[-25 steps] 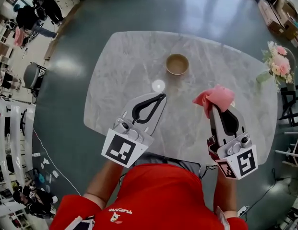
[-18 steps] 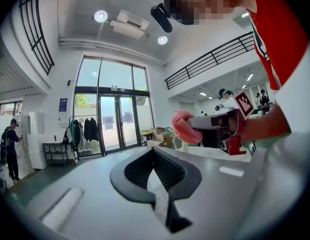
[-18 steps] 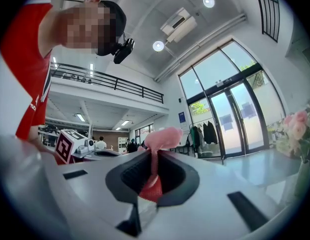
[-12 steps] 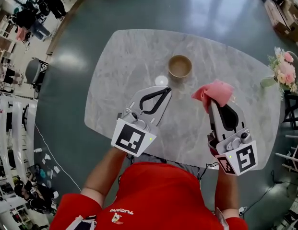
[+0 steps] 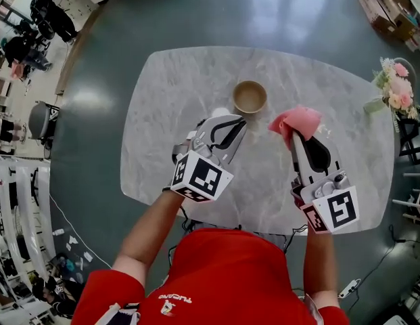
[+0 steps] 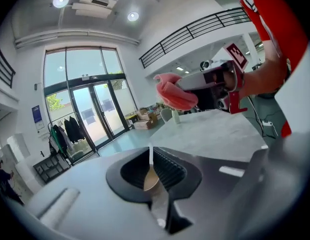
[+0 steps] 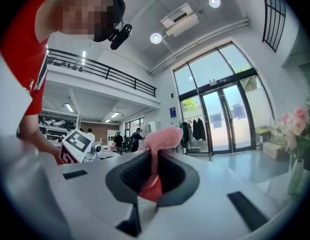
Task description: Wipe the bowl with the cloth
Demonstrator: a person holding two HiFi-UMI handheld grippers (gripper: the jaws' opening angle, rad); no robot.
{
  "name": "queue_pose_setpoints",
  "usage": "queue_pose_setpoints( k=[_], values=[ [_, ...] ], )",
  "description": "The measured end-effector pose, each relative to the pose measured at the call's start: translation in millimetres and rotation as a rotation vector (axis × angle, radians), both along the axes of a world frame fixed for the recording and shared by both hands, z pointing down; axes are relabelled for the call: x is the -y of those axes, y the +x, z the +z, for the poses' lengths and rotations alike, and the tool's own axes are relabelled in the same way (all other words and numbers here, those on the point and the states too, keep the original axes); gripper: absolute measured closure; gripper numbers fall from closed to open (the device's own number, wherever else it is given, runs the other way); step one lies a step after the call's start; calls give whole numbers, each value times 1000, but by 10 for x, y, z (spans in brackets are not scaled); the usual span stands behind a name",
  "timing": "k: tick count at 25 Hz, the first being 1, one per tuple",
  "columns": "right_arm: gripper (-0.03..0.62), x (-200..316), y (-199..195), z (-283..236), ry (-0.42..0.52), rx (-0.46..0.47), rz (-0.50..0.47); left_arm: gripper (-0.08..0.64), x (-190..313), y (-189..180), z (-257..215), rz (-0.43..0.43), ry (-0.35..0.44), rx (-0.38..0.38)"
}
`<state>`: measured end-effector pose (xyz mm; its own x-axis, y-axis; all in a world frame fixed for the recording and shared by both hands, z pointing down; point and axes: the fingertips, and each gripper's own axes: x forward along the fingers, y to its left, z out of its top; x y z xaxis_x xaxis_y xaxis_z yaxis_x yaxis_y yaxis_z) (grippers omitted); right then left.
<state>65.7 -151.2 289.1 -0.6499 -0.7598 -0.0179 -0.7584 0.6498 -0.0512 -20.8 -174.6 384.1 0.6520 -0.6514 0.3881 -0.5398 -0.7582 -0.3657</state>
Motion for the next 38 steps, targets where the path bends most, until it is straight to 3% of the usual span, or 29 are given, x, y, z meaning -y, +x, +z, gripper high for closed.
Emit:
queue_pose_setpoints(
  k=[9,15,24,38],
  values=[
    [572,131,-36,169,-32,-26,35,541,289,86,625,110,-8,316],
    [572,196,31,242,-49,-25,51,472,425,147,1011,159,-36,457],
    [573,317,87,409,-79,-39,55,453,577,207,1415,199,-59,587],
    [573,593,-52,1010,-148,-215,40,449,739,232,1820,265,-83,741]
  ],
)
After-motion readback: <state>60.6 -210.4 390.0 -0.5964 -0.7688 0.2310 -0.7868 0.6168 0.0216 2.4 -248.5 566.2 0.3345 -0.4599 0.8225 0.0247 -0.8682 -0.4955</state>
